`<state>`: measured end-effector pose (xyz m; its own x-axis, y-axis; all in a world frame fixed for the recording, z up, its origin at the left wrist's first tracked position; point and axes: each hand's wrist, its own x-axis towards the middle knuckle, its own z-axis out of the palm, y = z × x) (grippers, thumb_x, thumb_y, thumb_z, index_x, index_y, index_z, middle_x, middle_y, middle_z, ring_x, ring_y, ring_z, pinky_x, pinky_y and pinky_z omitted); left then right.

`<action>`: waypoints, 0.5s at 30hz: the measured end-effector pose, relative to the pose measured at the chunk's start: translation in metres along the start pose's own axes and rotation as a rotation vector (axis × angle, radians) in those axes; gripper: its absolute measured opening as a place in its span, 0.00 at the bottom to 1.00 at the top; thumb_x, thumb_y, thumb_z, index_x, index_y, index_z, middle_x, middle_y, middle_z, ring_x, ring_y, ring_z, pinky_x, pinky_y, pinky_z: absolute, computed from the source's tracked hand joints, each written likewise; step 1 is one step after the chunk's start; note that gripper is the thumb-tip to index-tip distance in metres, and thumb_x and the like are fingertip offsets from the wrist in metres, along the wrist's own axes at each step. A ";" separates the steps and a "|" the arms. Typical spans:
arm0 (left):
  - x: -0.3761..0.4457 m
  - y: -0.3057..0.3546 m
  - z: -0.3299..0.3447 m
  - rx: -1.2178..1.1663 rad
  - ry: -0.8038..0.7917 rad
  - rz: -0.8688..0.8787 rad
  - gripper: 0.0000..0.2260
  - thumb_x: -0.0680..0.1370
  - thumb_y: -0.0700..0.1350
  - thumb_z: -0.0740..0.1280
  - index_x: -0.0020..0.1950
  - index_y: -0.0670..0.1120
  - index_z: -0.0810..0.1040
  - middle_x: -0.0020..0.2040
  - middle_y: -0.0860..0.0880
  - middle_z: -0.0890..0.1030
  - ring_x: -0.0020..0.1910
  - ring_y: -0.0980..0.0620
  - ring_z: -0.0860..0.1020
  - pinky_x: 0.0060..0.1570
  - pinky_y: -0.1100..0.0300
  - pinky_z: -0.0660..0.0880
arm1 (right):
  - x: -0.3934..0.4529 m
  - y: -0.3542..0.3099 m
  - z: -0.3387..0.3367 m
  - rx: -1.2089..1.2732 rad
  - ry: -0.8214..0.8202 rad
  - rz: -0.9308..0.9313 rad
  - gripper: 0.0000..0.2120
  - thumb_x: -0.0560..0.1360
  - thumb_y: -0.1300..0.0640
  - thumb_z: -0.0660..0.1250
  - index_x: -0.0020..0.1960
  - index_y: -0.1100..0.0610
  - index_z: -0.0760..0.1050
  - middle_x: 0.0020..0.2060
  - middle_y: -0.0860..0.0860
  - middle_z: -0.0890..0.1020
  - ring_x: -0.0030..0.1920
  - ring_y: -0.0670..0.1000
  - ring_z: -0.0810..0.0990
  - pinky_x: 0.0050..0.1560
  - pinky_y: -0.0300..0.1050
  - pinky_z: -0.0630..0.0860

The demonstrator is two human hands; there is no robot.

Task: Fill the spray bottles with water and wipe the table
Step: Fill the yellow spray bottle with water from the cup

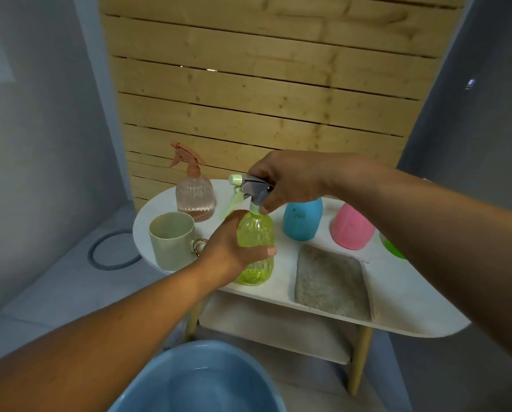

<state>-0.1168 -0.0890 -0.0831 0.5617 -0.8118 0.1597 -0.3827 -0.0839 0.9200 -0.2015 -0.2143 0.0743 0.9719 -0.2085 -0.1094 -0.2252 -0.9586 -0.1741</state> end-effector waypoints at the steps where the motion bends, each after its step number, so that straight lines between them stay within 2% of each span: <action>1: -0.002 0.000 0.000 -0.020 0.000 -0.020 0.29 0.69 0.46 0.82 0.66 0.53 0.73 0.60 0.53 0.79 0.54 0.61 0.77 0.45 0.70 0.72 | 0.001 -0.002 -0.001 -0.015 0.003 0.003 0.10 0.72 0.53 0.77 0.50 0.49 0.78 0.45 0.47 0.83 0.47 0.52 0.82 0.51 0.54 0.80; 6: -0.005 0.001 0.007 -0.082 0.034 -0.053 0.30 0.70 0.44 0.82 0.68 0.50 0.72 0.58 0.52 0.81 0.55 0.54 0.80 0.44 0.68 0.74 | 0.000 -0.007 0.004 -0.055 0.094 0.082 0.13 0.69 0.45 0.78 0.39 0.50 0.76 0.33 0.46 0.79 0.33 0.48 0.75 0.32 0.43 0.69; 9: -0.003 0.001 0.010 -0.063 0.075 -0.050 0.30 0.68 0.45 0.83 0.64 0.51 0.72 0.55 0.53 0.81 0.53 0.53 0.80 0.44 0.64 0.73 | 0.003 -0.009 0.011 -0.022 0.152 0.210 0.17 0.67 0.42 0.77 0.38 0.55 0.80 0.29 0.45 0.82 0.29 0.46 0.77 0.30 0.41 0.68; 12: -0.001 0.004 0.019 -0.006 0.144 -0.055 0.31 0.64 0.49 0.85 0.57 0.52 0.69 0.53 0.53 0.78 0.50 0.54 0.78 0.42 0.63 0.71 | 0.004 -0.011 0.021 -0.015 0.218 0.328 0.16 0.66 0.44 0.76 0.35 0.55 0.76 0.28 0.47 0.81 0.29 0.48 0.77 0.28 0.40 0.67; 15: 0.002 0.009 0.026 0.109 0.200 -0.095 0.37 0.60 0.55 0.86 0.58 0.50 0.66 0.57 0.48 0.74 0.56 0.48 0.76 0.51 0.54 0.73 | 0.001 -0.009 0.025 -0.007 0.238 0.345 0.20 0.66 0.41 0.77 0.36 0.55 0.72 0.27 0.47 0.75 0.27 0.48 0.73 0.27 0.40 0.64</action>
<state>-0.1382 -0.1065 -0.0837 0.7291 -0.6673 0.1521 -0.3918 -0.2247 0.8922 -0.2002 -0.2013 0.0515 0.8283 -0.5560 0.0691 -0.5410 -0.8257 -0.1597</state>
